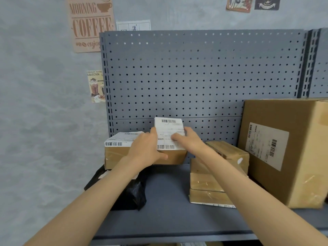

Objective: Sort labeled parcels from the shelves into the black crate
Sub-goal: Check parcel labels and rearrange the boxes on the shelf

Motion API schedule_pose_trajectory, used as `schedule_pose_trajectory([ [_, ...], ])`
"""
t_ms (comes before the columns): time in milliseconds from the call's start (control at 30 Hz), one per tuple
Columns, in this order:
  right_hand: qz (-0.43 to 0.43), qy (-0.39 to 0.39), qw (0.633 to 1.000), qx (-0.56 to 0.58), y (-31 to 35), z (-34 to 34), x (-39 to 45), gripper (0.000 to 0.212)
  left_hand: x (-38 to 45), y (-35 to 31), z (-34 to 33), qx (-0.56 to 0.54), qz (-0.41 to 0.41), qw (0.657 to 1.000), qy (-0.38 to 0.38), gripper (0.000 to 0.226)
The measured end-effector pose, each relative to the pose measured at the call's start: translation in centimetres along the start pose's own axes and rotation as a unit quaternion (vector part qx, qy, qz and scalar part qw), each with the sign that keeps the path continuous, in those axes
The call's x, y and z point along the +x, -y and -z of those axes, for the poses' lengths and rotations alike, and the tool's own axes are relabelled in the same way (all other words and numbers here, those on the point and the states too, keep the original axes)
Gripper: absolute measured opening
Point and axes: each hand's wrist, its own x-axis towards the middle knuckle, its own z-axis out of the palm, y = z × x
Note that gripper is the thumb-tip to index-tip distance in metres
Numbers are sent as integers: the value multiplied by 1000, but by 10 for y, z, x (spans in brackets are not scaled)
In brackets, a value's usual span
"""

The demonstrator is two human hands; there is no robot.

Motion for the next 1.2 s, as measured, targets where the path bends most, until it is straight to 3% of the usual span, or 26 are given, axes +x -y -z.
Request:
schedule_pose_trajectory([
  [67, -5, 17, 996, -87, -3, -5, -2, 58, 1, -3, 0, 172, -13, 985, 13, 67],
  [133, -12, 53, 989, -140, -7, -9, -4, 61, 1, -3, -1, 269, -24, 962, 49, 62],
  [267, -25, 139, 961, -236, -16, -13, -6, 58, 1, 0, -10, 304, -15, 944, 126, 53],
  [400, -4, 184, 924, -335, -23, -16, -5, 53, 3, -3, -24, 368, 4, 920, 134, 40],
  [500, 15, 190, 914, -358, -26, -15, -3, 52, 4, -5, -30, 405, 9, 904, 134, 47],
  [567, 34, 182, 919, -349, -27, -8, -3, 60, 5, -6, -29, 420, 5, 898, 130, 57],
  [667, 17, 200, 933, -298, -21, 20, -6, 92, 6, -6, -21, 421, -29, 901, 105, 72],
  [767, -54, 284, 895, -338, -17, 53, -11, 111, 9, -10, -13, 288, -100, 948, 86, 74],
  [867, -64, 312, 870, -378, -21, 63, -20, 109, 10, -21, -14, 109, -137, 977, 123, 69],
  [1000, -23, 243, 924, -296, -20, 77, -32, 98, 6, -36, -18, -85, -115, 975, 167, 71],
  [1100, -11, 147, 984, -104, -15, 94, -41, 90, 6, -38, -20, -244, -56, 959, 131, 69],
  [1200, -11, 76, 992, 102, -17, 107, -49, 73, 4, -34, -18, -390, 17, 908, 153, 74],
])
